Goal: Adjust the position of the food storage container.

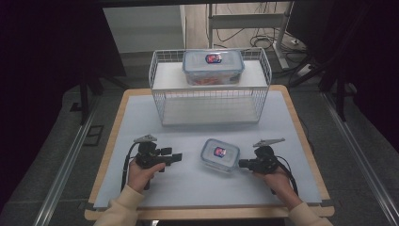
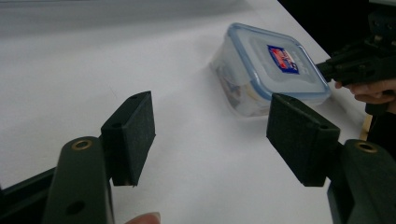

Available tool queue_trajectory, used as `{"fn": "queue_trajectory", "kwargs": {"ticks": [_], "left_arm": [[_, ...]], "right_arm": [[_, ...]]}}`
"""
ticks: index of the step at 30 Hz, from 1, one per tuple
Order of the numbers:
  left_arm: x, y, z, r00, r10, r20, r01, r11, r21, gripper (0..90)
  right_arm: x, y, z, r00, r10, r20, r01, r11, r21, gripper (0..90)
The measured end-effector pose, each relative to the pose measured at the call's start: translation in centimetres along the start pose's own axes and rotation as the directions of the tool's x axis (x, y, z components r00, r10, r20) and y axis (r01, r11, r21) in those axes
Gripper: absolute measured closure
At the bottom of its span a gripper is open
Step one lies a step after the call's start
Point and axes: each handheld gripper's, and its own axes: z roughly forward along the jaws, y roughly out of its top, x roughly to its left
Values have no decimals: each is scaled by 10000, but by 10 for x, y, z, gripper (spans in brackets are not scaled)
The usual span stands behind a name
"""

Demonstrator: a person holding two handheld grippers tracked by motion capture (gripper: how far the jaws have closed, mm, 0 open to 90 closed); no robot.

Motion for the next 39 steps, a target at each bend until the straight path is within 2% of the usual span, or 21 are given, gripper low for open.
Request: {"fn": "queue_trajectory", "kwargs": {"ticks": [3, 6, 10, 14, 19, 21, 23, 27, 32, 36, 39], "left_arm": [[0, 0, 0, 10000, 0, -7, 1, 10000, 15, 326], [1, -1, 0, 10000, -28, -29, 28, 10000, 1, 326], [2, -1, -1, 10000, -55, -44, 55, 10000, -14, 326], [2, -1, -1, 10000, -79, -40, 79, 10000, -48, 326], [2, -1, -2, 10000, -68, -49, 68, 9999, -76, 325], [2, 0, -2, 10000, -72, -53, 71, 10000, -62, 325], [2, -1, -1, 10000, -76, -57, 76, 10000, -28, 325], [2, -1, -2, 10000, -71, -50, 71, 10000, -55, 325], [3, -1, -1, 9999, -87, -64, 87, 10000, -46, 325], [2, -1, 0, 10000, -61, -70, 61, 10000, -9, 324], [2, -1, 0, 10000, -34, -86, 34, 10000, 18, 324]], "right_arm": [[4, 10, 14, 10000, -81, -50, 81, 10000, 13, 894], [5, 12, 17, 9999, -141, -44, 142, 9999, 12, 895], [8, 10, 9, 9997, -222, -87, 220, 9997, -139, 895], [21, 2, 5, 9981, -387, -489, 386, 9992, -35, 895], [41, 0, 17, 9921, -732, -1021, 760, 9968, 243, 895], [49, 0, 24, 9903, -878, -1079, 912, 9955, 268, 895], [54, 0, 30, 9911, -1012, -862, 1023, 9947, 83, 895], [53, 0, 30, 9920, -1037, -714, 1047, 9944, 106, 895], [36, 1, 23, 9975, -487, -506, 476, 9986, -221, 895], [26, 2, 21, 9990, -303, -341, 291, 9990, -337, 895], [24, 2, 21, 9993, -278, -244, 268, 9990, -371, 895]]}}
